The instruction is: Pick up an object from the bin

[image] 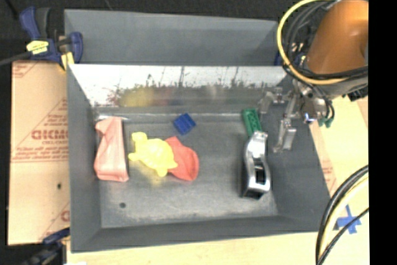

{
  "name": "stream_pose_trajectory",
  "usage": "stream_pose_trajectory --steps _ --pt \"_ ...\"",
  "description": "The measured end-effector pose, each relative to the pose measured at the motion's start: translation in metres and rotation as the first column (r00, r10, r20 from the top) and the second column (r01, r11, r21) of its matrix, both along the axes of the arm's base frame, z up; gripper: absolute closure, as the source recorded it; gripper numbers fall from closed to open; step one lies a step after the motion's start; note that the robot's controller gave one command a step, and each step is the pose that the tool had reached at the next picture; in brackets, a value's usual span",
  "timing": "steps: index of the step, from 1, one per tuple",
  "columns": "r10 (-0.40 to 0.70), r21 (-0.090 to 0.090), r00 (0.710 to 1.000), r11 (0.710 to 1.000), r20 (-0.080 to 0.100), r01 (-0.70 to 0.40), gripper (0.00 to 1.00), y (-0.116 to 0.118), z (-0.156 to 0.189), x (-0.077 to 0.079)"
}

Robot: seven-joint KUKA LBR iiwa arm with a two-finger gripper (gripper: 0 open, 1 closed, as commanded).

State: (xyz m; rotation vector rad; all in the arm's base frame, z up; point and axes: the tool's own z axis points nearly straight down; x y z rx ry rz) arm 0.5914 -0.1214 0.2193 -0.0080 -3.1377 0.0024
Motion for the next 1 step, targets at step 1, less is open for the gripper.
stream_pose_trajectory --steps 1 --pt "0.002 -0.001 1.0 1.0 0.008 -0.002 0.0 0.0005 0.005 0.0013"
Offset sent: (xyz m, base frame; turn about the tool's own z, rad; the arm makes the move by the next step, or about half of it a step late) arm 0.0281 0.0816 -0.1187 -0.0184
